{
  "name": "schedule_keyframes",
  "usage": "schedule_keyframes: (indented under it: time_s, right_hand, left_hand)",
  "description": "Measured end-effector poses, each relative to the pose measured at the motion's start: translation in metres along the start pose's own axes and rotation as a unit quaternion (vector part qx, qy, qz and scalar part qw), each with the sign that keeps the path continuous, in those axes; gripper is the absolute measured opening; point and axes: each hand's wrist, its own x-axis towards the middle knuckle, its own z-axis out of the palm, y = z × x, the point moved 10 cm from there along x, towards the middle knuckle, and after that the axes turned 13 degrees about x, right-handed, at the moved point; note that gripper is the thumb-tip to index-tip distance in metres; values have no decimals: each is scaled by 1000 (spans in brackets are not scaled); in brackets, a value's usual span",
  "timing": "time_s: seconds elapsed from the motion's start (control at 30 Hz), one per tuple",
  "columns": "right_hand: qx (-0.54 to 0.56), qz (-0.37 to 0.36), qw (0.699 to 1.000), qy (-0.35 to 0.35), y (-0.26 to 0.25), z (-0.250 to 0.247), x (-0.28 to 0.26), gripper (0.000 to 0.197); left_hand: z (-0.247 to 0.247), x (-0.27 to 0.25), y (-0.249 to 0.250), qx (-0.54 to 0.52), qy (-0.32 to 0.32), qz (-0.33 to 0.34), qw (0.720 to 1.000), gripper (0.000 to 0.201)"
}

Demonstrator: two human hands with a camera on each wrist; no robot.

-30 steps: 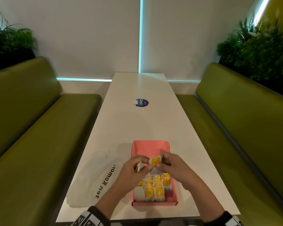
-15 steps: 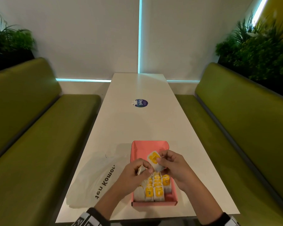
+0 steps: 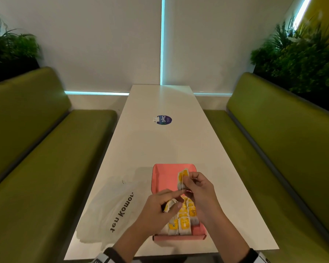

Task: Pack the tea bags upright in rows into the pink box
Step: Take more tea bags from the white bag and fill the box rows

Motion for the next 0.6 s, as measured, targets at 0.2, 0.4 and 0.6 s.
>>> schedule_keyframes:
  time_s: [0.2,0.4,0.6]
  right_hand:
    - [35,30,997,-54,2,10,-1,3]
    - [57,40,996,-53,4,13,2,6]
    - [87,52,995,-16,9,8,6,8]
  left_hand:
    - [-19,2,-9,-107,55,-32,992,23]
    - [-21,4,-12,-126,61,-40,989,23]
    - [-4,1,-8,-99,3,-28,995,40]
